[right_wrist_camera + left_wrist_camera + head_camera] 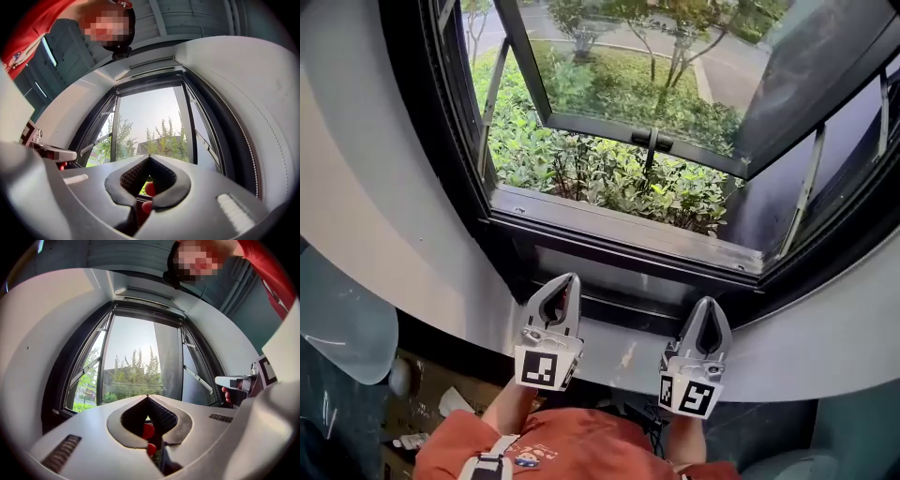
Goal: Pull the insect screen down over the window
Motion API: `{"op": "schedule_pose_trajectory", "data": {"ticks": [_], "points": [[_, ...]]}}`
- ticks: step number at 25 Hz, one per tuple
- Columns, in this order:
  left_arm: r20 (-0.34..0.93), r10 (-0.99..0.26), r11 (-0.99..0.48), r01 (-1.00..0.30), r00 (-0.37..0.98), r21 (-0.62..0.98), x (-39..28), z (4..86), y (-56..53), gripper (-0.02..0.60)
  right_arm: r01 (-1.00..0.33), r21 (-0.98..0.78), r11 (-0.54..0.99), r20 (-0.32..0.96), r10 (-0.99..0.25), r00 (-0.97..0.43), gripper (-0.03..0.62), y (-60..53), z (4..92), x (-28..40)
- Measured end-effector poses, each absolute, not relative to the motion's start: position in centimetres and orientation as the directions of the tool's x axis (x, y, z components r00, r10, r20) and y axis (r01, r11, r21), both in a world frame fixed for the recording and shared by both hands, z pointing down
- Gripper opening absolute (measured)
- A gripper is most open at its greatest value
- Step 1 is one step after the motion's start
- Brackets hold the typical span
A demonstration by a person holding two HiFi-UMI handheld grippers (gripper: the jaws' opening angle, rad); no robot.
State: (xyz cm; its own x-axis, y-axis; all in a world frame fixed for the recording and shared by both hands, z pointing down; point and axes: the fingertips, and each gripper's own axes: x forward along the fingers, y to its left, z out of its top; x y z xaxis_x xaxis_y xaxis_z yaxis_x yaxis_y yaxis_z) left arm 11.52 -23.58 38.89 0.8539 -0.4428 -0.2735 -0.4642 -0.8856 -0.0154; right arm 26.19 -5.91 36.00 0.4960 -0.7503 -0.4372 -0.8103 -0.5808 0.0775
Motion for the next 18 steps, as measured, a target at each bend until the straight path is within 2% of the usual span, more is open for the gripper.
{"op": "schedule_pose_trajectory", "data": {"ticks": [7, 18], "points": [[-0.327, -0.432, -0.881, -0.471, 0.841, -0.048, 11.8, 35.9, -25.0, 0.005, -0.792, 0.125, -0.597, -0.527, -0.717, 0.457, 0.009, -6.6, 31.7, 27.2], [-0.502, -0.400, -0.851, -0.514, 0.767, -0.108, 12.3, 26.6, -28.1, 0.005, -0.752, 0.238, -0.615, -0.687, -0.654, 0.317, 0.009, -8.3, 22.0, 27.7]]}}
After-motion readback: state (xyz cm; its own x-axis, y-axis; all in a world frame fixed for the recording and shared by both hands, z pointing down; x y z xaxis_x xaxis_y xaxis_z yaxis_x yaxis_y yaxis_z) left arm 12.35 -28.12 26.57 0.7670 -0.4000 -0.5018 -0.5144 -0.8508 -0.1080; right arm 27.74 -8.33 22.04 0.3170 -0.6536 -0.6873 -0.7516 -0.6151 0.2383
